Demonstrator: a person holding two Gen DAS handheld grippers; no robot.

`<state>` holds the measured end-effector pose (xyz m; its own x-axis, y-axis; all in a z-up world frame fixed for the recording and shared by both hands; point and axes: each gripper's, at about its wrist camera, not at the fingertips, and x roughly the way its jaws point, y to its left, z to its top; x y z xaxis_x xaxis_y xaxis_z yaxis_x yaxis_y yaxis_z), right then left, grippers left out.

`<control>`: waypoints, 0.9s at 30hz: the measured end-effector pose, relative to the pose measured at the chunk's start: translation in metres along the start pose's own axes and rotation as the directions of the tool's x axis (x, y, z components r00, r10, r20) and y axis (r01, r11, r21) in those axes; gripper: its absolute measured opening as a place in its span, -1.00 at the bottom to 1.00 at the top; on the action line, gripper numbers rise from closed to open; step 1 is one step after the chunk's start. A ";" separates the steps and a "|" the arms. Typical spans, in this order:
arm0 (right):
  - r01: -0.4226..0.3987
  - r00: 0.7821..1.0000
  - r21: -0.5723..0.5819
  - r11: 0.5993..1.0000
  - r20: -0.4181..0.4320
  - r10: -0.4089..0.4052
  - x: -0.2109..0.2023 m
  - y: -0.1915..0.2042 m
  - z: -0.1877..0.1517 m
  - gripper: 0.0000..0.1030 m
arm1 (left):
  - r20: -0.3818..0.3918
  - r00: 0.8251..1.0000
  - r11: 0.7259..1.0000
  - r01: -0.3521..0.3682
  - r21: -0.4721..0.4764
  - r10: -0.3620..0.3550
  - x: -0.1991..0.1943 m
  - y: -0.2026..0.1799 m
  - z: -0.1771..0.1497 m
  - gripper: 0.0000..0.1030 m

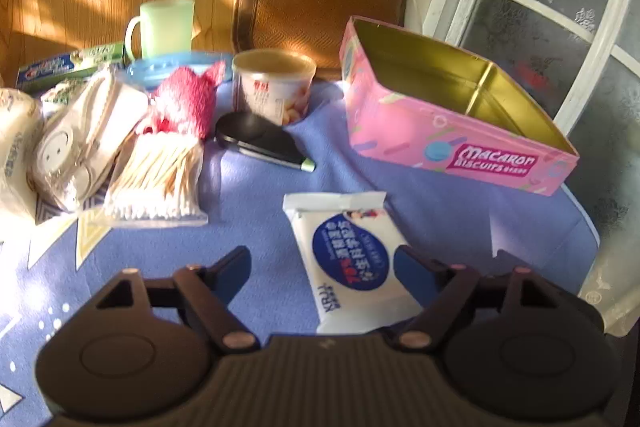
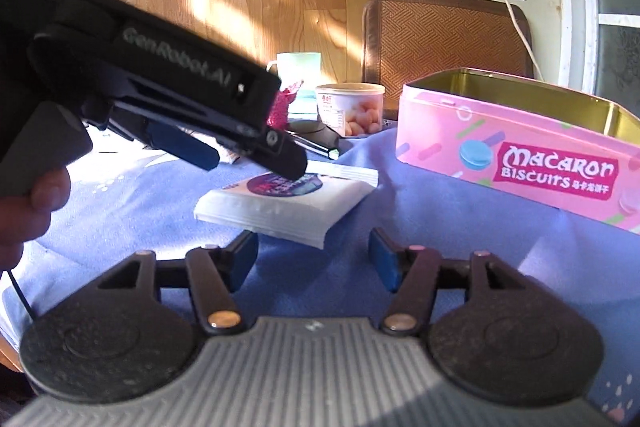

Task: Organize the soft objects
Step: 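Carry the wipes pack into the pink tin and open the left tool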

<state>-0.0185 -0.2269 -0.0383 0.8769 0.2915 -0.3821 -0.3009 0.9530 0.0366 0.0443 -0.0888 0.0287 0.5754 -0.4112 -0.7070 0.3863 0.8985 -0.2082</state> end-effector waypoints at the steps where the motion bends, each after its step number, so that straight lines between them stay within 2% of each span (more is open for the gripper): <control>1: -0.002 1.000 -0.012 1.000 -0.003 0.002 0.005 0.001 0.000 0.24 | -0.027 0.999 0.999 0.030 -0.018 -0.030 0.008 0.004 0.000 0.22; 2: -0.012 1.000 -0.020 1.000 0.007 0.012 0.005 0.004 0.000 0.24 | -0.036 0.997 0.997 0.062 -0.041 -0.064 0.011 0.007 -0.001 0.15; 4: 0.005 1.000 -0.043 0.999 0.025 -0.004 -0.001 0.013 -0.004 -0.03 | -0.037 0.996 0.997 0.079 -0.021 -0.080 0.011 0.000 0.000 -0.11; 6: 0.051 0.997 -0.059 0.997 0.056 -0.048 -0.004 0.016 0.001 -0.03 | 0.000 0.997 0.997 0.079 0.012 -0.079 0.004 -0.011 0.003 -0.11; 9: 0.084 0.989 -0.007 0.996 0.124 -0.083 -0.014 0.002 0.013 -0.03 | 0.052 0.992 0.992 0.107 0.070 -0.111 -0.008 -0.027 0.016 -0.11; 10: 0.095 0.984 0.004 0.995 0.154 -0.094 -0.020 -0.002 0.017 -0.04 | 0.070 0.988 0.988 0.128 0.092 -0.134 -0.011 -0.034 0.024 -0.14; 11: 0.105 0.976 0.006 0.994 0.189 -0.104 -0.024 -0.005 0.022 -0.21 | 0.073 0.983 0.980 0.160 0.115 -0.169 -0.013 -0.041 0.030 -0.18; 12: 0.145 0.965 0.003 0.989 0.222 -0.142 -0.028 -0.007 0.027 -0.20 | 0.081 0.979 0.975 0.176 0.135 -0.188 -0.013 -0.049 0.037 -0.18; 15: 0.270 0.928 -0.029 0.962 0.273 -0.252 -0.028 -0.014 0.039 -0.20 | 0.130 0.972 0.962 0.163 0.221 -0.195 -0.013 -0.076 0.055 -0.19; 16: 0.277 0.926 -0.018 0.961 0.272 -0.262 -0.029 -0.018 0.041 -0.20 | 0.131 0.971 0.958 0.165 0.235 -0.200 -0.011 -0.082 0.060 -0.19; 19: 0.239 0.939 0.038 0.970 0.247 -0.241 -0.034 -0.038 0.036 -0.20 | 0.116 0.970 0.958 0.186 0.217 -0.214 -0.005 -0.085 0.066 -0.17; 22: 0.227 0.957 0.042 0.973 0.176 -0.231 -0.030 -0.047 0.021 -0.20 | 0.089 0.979 0.970 0.168 0.173 -0.186 0.003 -0.074 0.064 -0.05; 23: 0.214 0.964 0.051 0.975 0.151 -0.220 -0.029 -0.050 0.016 -0.15 | 0.074 0.982 0.975 0.163 0.151 -0.175 0.006 -0.068 0.063 -0.02; 27: 0.141 0.986 0.130 0.981 0.065 -0.151 -0.032 -0.063 -0.003 0.29 | -0.022 0.989 0.987 0.150 0.049 -0.149 0.021 -0.042 0.055 0.00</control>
<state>-0.0288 -0.2963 -0.0311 0.9349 0.1492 -0.3220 -0.1224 0.9872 0.1022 0.0800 -0.1439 0.0596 0.4954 -0.5372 -0.6827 0.5033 0.8180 -0.2785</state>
